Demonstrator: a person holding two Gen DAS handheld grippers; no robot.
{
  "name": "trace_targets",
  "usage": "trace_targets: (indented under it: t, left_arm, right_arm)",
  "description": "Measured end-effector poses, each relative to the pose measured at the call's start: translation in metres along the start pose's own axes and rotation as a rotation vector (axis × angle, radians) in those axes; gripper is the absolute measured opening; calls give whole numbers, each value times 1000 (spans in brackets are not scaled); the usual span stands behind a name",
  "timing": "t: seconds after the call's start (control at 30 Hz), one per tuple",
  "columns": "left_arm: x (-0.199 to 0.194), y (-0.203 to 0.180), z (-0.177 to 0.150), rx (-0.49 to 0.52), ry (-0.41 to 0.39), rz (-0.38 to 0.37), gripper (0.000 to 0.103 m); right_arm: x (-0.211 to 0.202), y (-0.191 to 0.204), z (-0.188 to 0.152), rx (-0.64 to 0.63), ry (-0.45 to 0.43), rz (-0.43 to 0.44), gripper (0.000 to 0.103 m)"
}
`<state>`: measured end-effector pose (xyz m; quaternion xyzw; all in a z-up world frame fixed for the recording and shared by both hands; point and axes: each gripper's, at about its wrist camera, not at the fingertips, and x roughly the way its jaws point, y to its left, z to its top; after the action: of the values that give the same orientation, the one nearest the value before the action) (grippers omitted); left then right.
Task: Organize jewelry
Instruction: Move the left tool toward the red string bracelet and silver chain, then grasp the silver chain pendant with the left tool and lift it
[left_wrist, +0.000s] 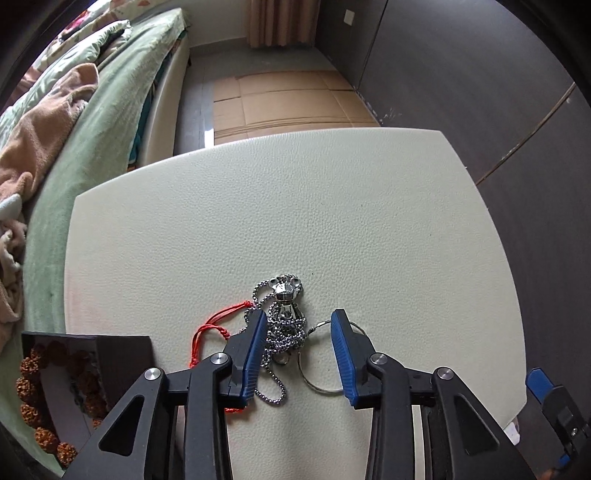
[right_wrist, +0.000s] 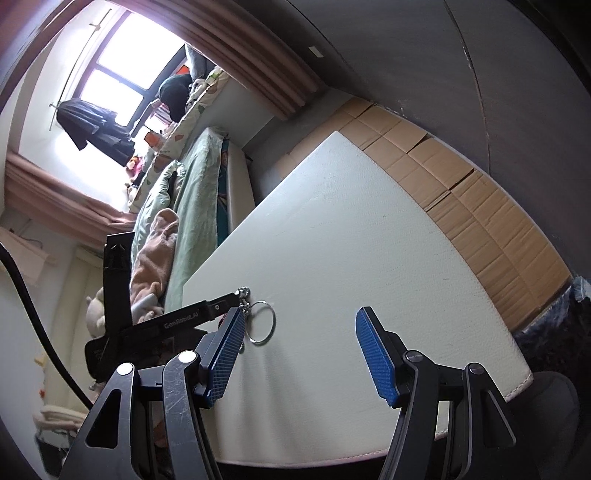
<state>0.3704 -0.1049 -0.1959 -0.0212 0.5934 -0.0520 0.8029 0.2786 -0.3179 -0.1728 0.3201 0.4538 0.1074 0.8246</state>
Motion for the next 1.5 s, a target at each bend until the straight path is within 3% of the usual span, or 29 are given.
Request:
trace_targets:
  t: [0.33, 0.4, 0.57, 0.97, 1.13, 1.4, 1.5]
  left_arm:
    - [14, -1, 0, -3, -22, 61, 36]
    - [14, -5, 0, 20, -20, 80, 23]
    - [10, 0, -1, 19, -1, 14, 18]
    - [-54, 19, -5, 10, -98, -68, 18]
    - [-88, 27, -7, 13, -159, -98, 18]
    - [-137, 42, -9, 5, -251, -136, 18]
    - [-155, 50, -9, -8, -283, -139, 18]
  right_arm:
    - [4, 4, -3, -7, 11, -7, 63]
    - [7, 7, -3, -12, 17, -8, 63]
    - [16, 17, -8, -34, 44, -9, 63]
    - [45, 34, -7, -83, 91, -35, 63]
    - [63, 45, -6, -135, 130, -87, 52]
    - [102, 67, -8, -275, 224, -238, 31]
    - [106, 76, -6, -299, 231, -251, 30]
